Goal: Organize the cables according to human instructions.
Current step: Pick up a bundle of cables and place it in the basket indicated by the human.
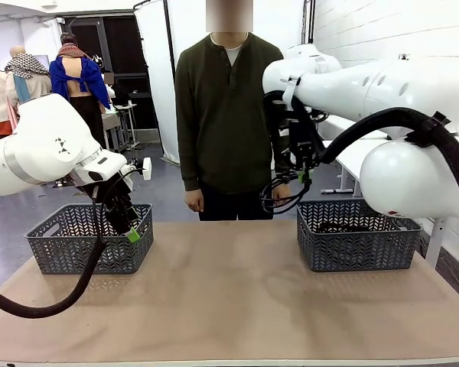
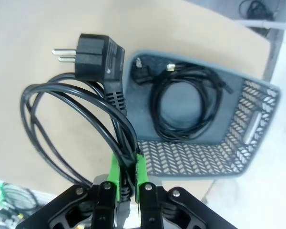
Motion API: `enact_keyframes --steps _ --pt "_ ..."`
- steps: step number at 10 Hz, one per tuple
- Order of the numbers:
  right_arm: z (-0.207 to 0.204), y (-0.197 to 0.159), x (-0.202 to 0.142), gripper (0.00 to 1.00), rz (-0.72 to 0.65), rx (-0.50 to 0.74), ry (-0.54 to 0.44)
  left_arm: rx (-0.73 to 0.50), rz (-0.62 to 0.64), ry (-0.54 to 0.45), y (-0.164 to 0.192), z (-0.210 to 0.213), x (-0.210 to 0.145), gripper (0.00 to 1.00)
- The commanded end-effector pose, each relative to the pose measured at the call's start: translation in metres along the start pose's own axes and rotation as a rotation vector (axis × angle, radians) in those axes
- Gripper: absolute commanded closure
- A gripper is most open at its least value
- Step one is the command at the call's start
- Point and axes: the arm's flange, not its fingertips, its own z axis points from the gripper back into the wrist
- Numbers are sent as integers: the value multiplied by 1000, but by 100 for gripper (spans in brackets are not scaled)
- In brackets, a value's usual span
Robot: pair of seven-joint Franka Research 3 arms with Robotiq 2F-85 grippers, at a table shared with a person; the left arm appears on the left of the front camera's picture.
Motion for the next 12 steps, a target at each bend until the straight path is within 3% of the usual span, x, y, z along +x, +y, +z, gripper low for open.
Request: enact_keyframes --steps 1,8,12 --pt "-1 -27 -22 100 30 26 31 2 1 1 0 1 0 0" --pt "-26 -85 -45 100 55 -16 -105 2 1 1 0 1 0 0" --pt "-35 -104 -49 100 5 5 -104 2 1 1 0 1 0 0"
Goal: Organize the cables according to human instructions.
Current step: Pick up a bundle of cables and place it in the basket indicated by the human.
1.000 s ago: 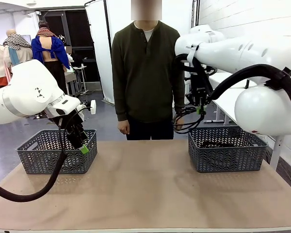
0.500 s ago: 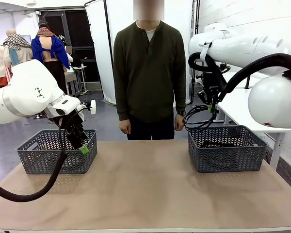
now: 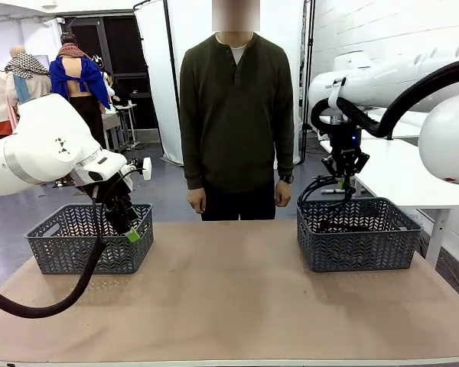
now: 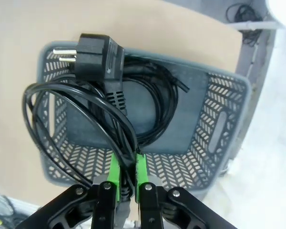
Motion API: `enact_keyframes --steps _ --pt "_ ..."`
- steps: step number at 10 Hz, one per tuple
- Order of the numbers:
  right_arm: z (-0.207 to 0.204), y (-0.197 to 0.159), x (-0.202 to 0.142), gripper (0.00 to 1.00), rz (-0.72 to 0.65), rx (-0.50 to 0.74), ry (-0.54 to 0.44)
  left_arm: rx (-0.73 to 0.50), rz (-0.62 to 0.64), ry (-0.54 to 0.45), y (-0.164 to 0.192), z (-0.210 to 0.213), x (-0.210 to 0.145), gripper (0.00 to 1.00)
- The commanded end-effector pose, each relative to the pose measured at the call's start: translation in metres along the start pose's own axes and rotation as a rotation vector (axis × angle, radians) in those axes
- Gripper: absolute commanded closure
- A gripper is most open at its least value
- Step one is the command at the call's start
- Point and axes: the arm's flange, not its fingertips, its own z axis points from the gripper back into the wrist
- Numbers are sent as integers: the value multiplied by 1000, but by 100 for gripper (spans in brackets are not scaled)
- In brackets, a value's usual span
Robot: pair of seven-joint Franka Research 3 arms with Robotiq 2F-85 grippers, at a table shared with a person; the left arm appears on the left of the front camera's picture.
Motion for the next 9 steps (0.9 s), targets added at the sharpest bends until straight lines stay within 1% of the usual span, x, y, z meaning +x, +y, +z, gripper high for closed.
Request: enact_keyframes --steps 1,3,6,9 --pt "4 -9 -22 100 -28 26 -19 2 2 1 0 1 0 0" --pt "1 -16 -21 100 -59 25 -10 2 2 1 0 1 0 0" --pt "-13 -17 -17 100 -65 38 10 2 2 1 0 1 0 0" --pt "-27 -22 -16 100 -64 44 8 2 2 1 0 1 0 0"
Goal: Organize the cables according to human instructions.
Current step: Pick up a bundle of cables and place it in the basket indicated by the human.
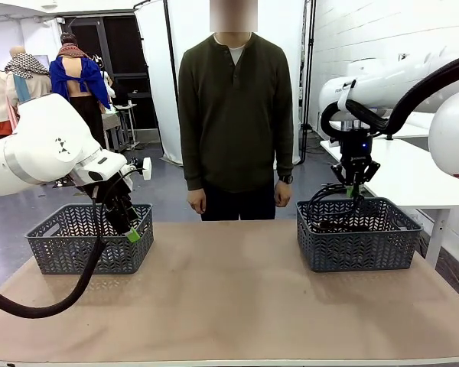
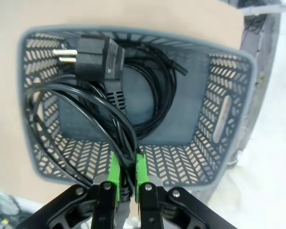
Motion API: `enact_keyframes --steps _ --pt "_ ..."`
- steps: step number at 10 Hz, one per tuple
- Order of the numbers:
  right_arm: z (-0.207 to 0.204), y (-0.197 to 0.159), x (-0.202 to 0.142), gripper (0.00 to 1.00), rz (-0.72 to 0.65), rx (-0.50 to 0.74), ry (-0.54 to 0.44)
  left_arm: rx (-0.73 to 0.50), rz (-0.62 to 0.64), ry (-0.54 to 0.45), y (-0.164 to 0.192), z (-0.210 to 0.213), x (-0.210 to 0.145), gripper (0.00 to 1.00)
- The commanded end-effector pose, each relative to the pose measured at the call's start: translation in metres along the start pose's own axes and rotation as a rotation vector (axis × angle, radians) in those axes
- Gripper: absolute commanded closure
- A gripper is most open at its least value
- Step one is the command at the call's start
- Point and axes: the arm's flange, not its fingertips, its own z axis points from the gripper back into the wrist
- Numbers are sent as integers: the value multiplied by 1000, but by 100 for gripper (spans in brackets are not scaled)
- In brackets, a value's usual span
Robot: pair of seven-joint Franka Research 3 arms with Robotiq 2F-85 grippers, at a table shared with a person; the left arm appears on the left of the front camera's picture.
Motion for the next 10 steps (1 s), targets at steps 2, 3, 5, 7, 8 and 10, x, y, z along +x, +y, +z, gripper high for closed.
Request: enact_keyframes --steps 2,3,5,7,8,10 --pt "-19 -10 1 100 -27 6 -18 2 2 1 0 1 0 0" --pt "-24 -12 2 100 -30 -11 -17 2 2 1 0 1 0 0" --pt "-27 -13 3 100 -45 -20 -30 2 2 1 0 1 0 0" --pt "-30 -13 5 100 -64 -17 -41 2 2 1 0 1 0 0" --pt "-34 -13 6 81 -63 -21 -32 2 2 1 0 1 0 0" --pt "-40 -13 11 42 -76 -11 -23 2 2 1 0 1 0 0"
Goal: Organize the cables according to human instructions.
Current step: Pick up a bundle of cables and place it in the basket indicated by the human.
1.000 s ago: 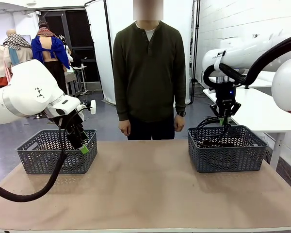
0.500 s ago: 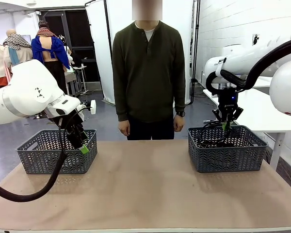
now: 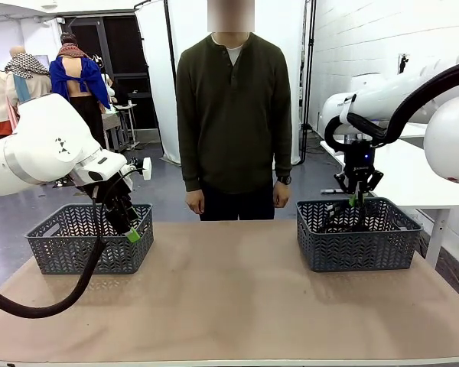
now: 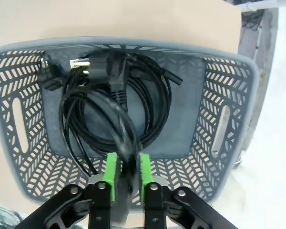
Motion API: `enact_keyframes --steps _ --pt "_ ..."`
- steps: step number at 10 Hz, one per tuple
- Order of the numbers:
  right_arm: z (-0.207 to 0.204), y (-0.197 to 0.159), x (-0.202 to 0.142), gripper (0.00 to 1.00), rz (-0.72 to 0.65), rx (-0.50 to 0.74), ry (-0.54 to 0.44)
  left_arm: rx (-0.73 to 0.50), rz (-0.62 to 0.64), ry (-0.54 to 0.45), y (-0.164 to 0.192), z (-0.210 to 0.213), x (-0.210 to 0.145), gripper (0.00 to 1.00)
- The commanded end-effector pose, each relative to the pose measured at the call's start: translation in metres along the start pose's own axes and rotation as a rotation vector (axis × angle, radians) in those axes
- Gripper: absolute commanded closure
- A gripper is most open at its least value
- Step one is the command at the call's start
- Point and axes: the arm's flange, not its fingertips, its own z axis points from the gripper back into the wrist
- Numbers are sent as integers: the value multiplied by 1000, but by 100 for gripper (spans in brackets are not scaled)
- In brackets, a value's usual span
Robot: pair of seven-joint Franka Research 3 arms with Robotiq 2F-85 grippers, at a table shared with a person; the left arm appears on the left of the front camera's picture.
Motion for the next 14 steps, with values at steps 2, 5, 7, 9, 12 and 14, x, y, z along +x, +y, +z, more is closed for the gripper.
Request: enact_keyframes --steps 2,5,7,9,12,14 --pt "-3 0 1 3 -50 12 -33 2 2 1 0 1 0 0" --pt "4 0 2 0 -72 15 -32 2 2 1 0 1 0 0" --pt "7 2 1 0 -68 3 -22 2 2 1 0 1 0 0" --pt "7 5 3 0 -120 0 -8 2 2 1 0 1 0 0" --pt "5 0 2 0 -58 4 -24 2 2 1 0 1 0 0" --pt "5 0 2 0 -58 4 -24 2 2 1 0 1 0 0"
